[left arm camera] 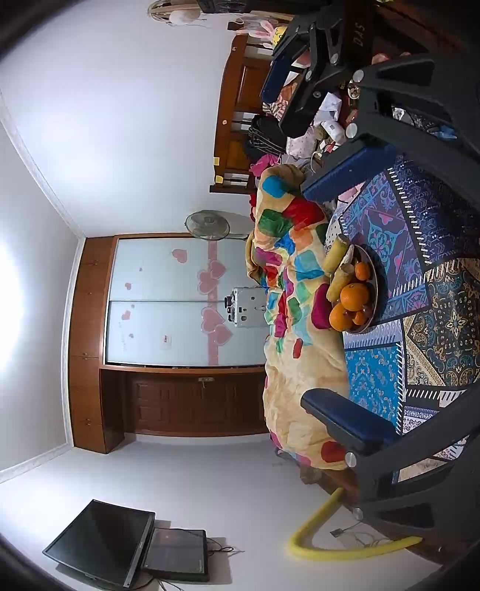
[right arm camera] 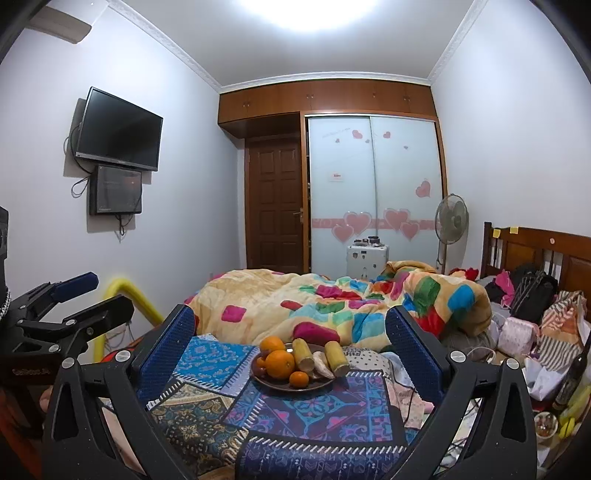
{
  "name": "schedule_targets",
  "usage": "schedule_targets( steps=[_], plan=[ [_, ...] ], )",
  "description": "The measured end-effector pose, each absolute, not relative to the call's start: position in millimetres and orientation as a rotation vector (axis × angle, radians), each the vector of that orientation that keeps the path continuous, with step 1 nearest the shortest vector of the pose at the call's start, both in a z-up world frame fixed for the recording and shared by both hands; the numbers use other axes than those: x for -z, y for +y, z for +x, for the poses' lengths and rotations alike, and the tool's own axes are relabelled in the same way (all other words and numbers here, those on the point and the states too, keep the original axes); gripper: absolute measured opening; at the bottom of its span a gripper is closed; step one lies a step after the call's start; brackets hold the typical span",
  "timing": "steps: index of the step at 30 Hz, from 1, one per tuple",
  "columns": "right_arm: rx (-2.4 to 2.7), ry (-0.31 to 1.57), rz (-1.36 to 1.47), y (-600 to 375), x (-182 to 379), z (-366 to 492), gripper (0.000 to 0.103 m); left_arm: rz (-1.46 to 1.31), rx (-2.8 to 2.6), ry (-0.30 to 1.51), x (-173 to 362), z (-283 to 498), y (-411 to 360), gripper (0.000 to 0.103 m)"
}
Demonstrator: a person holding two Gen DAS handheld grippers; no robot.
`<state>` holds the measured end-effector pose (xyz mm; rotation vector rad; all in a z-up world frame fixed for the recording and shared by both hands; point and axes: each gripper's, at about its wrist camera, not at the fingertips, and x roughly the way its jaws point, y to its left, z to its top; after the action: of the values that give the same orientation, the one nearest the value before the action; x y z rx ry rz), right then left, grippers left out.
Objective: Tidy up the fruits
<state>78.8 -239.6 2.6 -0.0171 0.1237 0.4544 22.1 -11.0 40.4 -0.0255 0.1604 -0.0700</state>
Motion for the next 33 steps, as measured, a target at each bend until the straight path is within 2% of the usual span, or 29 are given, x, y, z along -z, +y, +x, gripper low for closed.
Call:
schedule_targets(
  steps=[33],
  plan=[
    [-0.452, 0.116, -0.020, -237.2, -5.9, 73.2, 0.103, -0.046, 0.063, 0.171, -38.3, 21.0, -10.4, 0.103]
  ],
)
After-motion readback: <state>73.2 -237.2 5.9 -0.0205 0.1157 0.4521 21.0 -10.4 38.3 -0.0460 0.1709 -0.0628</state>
